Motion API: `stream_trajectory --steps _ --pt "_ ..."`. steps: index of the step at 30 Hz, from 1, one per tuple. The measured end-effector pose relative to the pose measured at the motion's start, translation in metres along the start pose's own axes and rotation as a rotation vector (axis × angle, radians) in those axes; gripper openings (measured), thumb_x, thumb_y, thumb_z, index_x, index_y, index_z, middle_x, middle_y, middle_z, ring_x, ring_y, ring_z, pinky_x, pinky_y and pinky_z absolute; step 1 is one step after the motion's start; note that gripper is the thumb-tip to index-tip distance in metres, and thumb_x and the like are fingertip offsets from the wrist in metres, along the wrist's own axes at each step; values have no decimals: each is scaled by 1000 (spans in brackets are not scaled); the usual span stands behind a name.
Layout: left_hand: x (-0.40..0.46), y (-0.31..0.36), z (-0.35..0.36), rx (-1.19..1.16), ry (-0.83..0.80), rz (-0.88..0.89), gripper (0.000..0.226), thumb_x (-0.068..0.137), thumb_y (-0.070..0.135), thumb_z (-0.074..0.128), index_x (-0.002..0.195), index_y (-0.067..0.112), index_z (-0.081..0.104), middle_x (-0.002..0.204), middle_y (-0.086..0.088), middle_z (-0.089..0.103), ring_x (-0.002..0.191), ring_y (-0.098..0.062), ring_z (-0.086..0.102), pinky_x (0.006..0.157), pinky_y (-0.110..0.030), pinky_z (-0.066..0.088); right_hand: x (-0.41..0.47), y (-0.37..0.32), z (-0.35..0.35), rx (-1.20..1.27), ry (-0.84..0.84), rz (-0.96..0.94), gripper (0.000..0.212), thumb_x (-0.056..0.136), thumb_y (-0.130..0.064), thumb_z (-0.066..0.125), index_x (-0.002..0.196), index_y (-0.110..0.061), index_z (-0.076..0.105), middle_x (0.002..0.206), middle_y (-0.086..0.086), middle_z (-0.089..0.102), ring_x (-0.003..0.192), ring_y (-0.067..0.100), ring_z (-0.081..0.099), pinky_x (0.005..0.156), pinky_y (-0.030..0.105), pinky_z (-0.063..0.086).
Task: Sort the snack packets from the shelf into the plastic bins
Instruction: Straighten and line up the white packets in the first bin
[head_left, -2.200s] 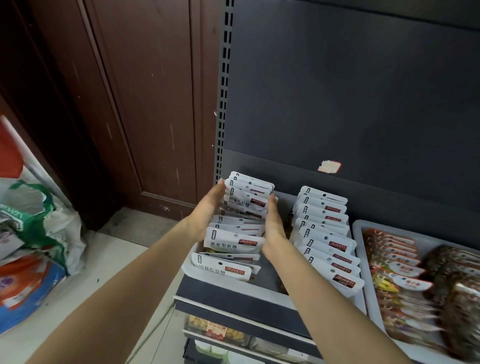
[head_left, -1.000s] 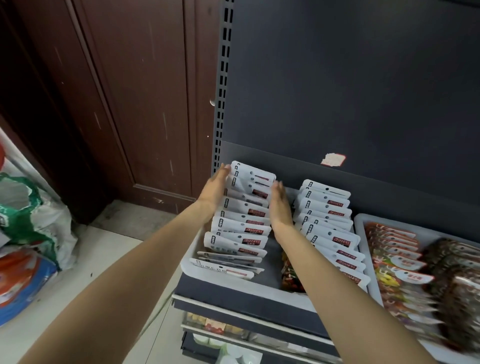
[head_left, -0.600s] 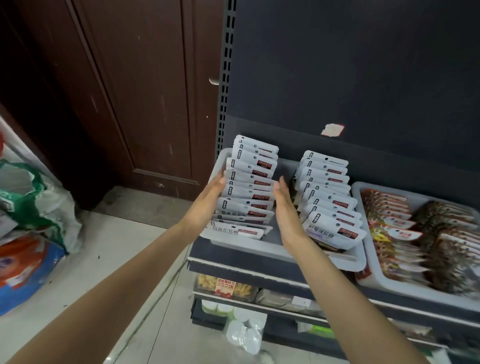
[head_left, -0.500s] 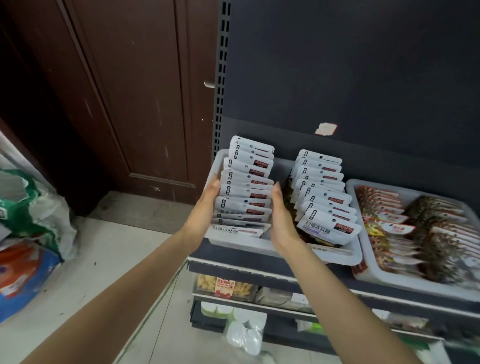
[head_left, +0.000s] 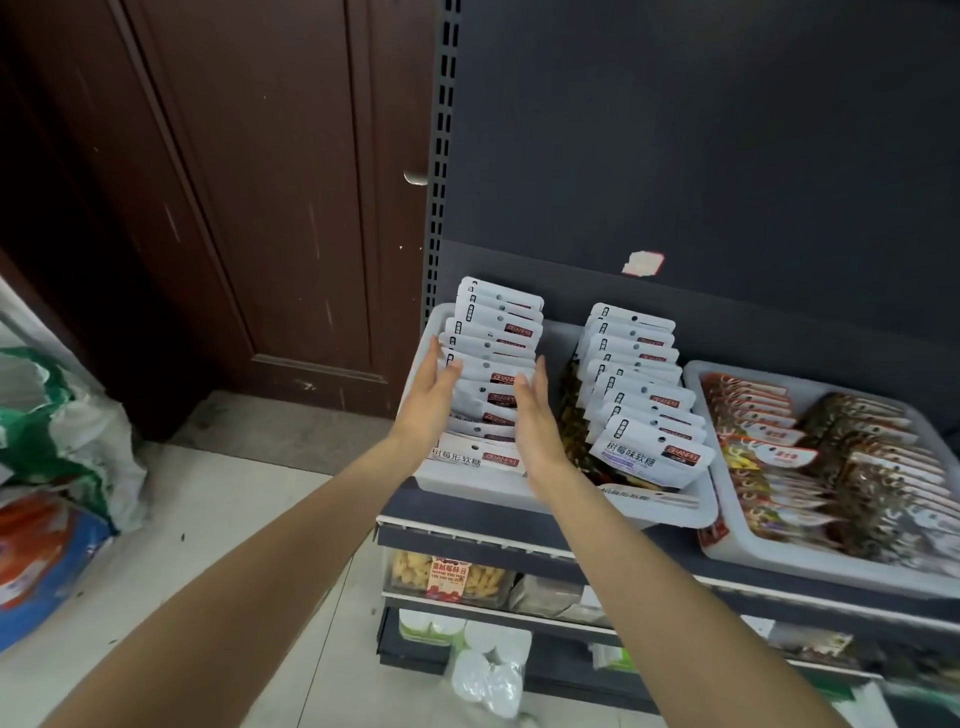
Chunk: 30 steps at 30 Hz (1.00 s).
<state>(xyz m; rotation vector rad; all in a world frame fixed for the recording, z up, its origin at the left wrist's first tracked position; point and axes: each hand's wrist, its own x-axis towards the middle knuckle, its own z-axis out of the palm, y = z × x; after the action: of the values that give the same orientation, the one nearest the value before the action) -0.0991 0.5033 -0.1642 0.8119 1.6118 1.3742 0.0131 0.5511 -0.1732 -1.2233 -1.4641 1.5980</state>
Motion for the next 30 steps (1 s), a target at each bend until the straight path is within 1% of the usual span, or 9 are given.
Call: stream_trajectory --steps 4,7,11,15,18,23,25,27,30 --pt "24 8 8 127 70 64 52 102 33 34 150 26 16 153 2 29 139 -19 30 109 -31 25 23 -13 0 -43 59 15 51 103 -37 27 151 -31 11 147 -5 36 131 17 42 94 22 31" --pt "42 11 10 189 60 84 53 101 33 37 150 27 18 151 2 33 133 -19 40 100 -28 33 41 -16 2 -64 117 18 48 103 -40 28 149 -36 18 136 -4 47 100 12 57 79 26 48" --pt "51 16 5 31 30 30 58 100 31 42 151 29 14 141 12 36 127 -5 35 98 -21 25 59 -14 2 -41 162 57 57 100 -47 33 150 -38 9 156 -2 24 138 24 34 110 43 33" --pt "55 19 2 -104 -62 -56 57 100 36 39 150 32 13 154 4 27 141 -17 24 103 -25 22 65 -15 -3 71 56 43 52 100 -41 37 149 -37 19 146 -7 39 124 12 47 95 29 43" --pt "50 16 3 -135 -39 -65 54 100 37 37 149 32 14 151 6 30 140 -16 25 102 -26 22 64 -12 -6 59 -4 24 45 101 -36 39 145 -35 32 136 -14 43 112 2 44 90 20 36" --pt "49 14 5 107 14 -28 55 100 44 34 149 38 10 152 5 30 140 -21 29 110 -38 24 66 -9 -15 9 -73 5 49 101 -33 39 148 -36 25 142 -9 43 119 7 47 83 19 44" --pt "57 20 4 255 39 44 57 99 44 35 150 35 10 157 6 19 144 -20 19 113 -39 20 72 -18 -16 -28 -47 4 51 102 -33 37 149 -36 19 147 -8 36 126 8 40 92 20 42" --pt "72 23 1 467 22 162 59 100 43 35 151 34 8 159 9 4 146 -14 1 117 -40 11 83 -24 -18 -98 11 20 54 101 -41 35 150 -36 14 156 -5 21 141 16 25 110 35 27" --pt "96 25 -2 682 -51 215 57 101 40 32 151 31 5 159 7 -2 146 -12 -7 117 -34 5 98 -28 -22 -173 53 23 59 100 -46 32 151 -34 7 160 -2 10 146 21 12 116 42 14"
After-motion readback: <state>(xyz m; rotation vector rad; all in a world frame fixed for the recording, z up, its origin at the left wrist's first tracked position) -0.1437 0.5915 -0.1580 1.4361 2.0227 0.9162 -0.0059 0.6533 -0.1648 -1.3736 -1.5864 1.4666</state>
